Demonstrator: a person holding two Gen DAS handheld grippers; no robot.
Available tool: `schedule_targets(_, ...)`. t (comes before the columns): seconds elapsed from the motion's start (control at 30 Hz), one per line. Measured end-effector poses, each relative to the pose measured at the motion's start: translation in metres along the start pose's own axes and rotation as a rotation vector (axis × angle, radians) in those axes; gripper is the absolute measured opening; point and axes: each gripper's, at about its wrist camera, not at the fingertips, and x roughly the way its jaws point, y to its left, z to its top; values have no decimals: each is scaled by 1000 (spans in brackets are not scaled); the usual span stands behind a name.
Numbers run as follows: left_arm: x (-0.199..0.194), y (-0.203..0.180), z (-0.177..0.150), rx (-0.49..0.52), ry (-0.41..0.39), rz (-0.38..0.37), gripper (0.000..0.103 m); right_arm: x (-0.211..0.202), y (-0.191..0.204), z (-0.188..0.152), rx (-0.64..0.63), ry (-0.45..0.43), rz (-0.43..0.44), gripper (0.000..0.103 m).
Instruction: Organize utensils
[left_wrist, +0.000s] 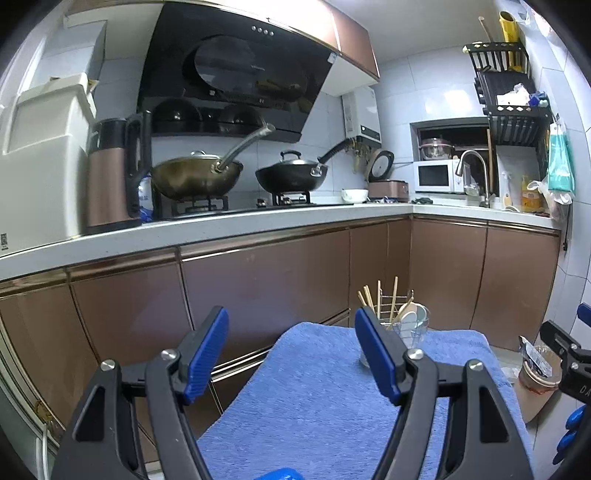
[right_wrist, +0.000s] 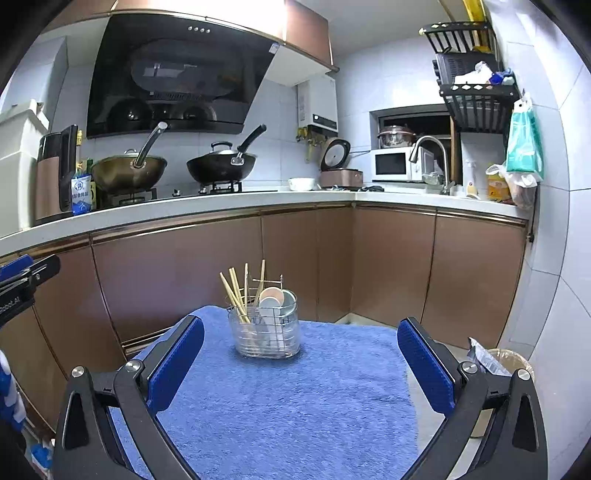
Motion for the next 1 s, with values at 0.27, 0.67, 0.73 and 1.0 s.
schedule_targets(0.27,-18,8,-1,1,-25,9,69,-17,-3,3,-11,-25,-13,103)
schedule_targets(0.67,-34,13,2,-1,-54,24,69,-31,-3,6,-21,-56,-28,103)
schedule_targets(0.73,-35,14,2,-1,-58,25,69,-34,-4,6,-20,-62,-31,103)
schedule_targets(1.0,-44,16,5,-4,-78,24,69,-42,-9,10,-16,-81,-44,103)
